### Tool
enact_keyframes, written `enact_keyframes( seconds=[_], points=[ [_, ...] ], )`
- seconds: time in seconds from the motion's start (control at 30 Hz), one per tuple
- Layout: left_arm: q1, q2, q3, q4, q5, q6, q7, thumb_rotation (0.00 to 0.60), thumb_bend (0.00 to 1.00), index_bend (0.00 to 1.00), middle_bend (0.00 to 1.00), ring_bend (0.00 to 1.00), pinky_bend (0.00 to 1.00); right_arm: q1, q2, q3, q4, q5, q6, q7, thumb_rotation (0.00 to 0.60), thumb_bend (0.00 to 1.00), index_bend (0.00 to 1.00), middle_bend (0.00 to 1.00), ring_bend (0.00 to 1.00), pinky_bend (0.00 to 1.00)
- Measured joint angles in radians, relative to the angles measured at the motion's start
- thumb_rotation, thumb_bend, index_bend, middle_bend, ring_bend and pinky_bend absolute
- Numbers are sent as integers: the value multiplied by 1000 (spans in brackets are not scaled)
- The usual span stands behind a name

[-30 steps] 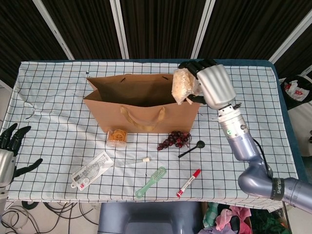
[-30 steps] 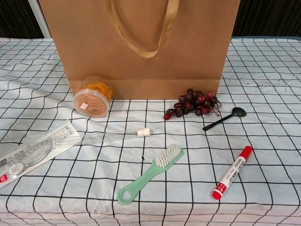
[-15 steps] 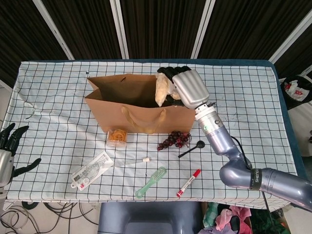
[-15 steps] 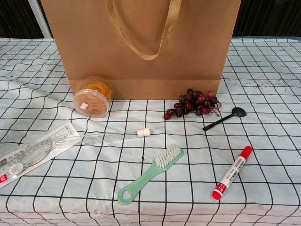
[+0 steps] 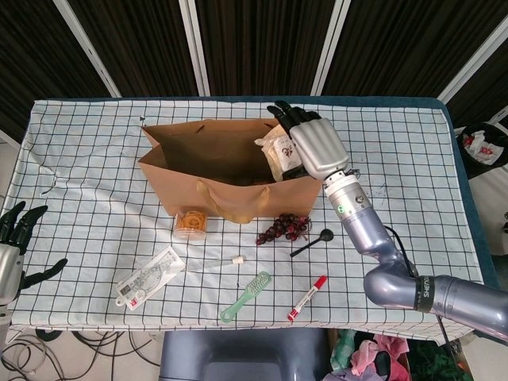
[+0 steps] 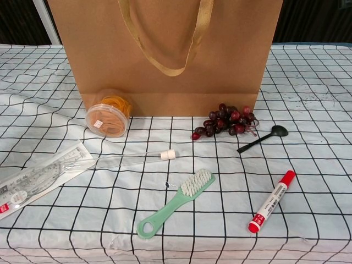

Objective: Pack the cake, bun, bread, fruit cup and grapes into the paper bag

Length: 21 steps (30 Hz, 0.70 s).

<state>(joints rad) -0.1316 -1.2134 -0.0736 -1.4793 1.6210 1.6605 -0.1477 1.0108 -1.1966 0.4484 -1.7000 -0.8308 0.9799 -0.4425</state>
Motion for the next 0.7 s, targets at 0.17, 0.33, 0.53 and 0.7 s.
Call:
enact_keyframes(
  seconds=[0.17,0.33,0.53,0.7],
  points=[
    [0,0,0,0,0,-2,-1,600,78,106,160,15,119,-6,-4,17,2,-5,70,11,600,37,83,52,152,262],
    [1,2,0,-2,2,-1,-1,600,78,106,159,15,119,-18,-30,41,21,-39,167,47,600,35,83,57,153,261],
    [3,3,1,-3,4,2,-1,600,78,105,158,15,119,-28,-15,35,22,-29,136,55,600,35,83,64,155,261],
    [1,3,-1,-1,0,-3,0,600,78,106,158,15,120,-32,17,25,13,-26,105,52,600,35,83,67,157,255]
  ],
)
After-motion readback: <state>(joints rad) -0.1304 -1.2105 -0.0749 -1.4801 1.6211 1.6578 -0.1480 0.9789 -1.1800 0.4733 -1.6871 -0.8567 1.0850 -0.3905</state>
